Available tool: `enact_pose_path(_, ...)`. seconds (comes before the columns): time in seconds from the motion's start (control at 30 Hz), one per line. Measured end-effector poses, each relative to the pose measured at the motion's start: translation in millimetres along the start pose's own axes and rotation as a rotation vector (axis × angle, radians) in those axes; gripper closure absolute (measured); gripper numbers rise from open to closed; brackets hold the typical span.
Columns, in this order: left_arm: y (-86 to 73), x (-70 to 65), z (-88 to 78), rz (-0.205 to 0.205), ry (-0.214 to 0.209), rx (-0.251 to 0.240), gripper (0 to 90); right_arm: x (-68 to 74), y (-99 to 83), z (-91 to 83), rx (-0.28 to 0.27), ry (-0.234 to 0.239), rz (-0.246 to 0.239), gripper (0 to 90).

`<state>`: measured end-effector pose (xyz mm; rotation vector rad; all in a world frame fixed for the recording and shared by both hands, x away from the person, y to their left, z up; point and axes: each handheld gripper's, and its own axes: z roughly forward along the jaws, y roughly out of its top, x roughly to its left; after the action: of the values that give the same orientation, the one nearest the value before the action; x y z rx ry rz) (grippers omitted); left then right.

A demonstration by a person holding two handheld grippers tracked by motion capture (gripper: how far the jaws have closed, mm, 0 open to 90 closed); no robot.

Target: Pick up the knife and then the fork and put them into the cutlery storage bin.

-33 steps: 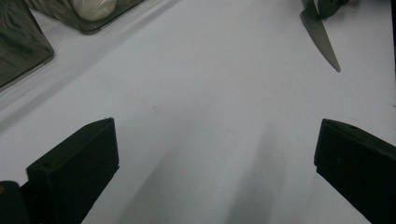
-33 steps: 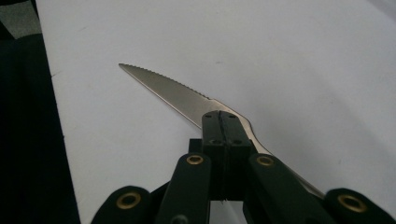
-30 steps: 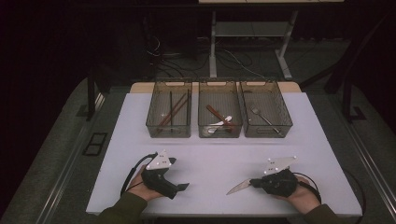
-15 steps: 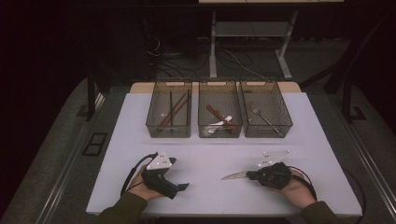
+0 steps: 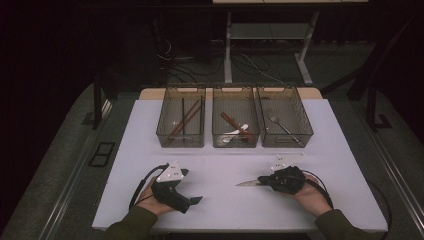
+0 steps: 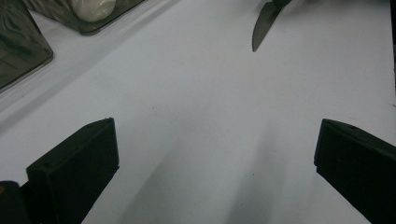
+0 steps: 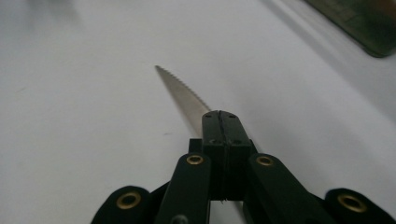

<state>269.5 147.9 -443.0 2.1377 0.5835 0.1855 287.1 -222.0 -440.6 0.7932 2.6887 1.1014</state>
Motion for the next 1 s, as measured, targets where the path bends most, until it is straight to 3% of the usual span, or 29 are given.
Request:
enact_pose_path(0.13, 0.0, -0.6, 0.0, 0.004, -0.001, 0.003, 0.0, 4.7, 0.1, 6.9, 0.027, 0.013, -0.013, 90.0)
enact_pose_path(0.27, 0.1, -0.1, 0.7, 0.003, 0.001, 0.005, 0.0, 5.3, 2.8, 10.9, 0.028, -0.011, -0.02, 90.0)
enact_pose_path(0.83, -0.1, 0.0, 0.8, 0.005, 0.001, 0.008, 0.0, -16.6, 22.6, 29.2, 0.012, -0.084, 0.012, 90.0)
enact_pose_path(1.0, -0.1, 0.0, 0.7, 0.002, 0.003, 0.007, 0.0, -24.4, 26.8, 33.0, 0.003, -0.078, 0.016, 90.0)
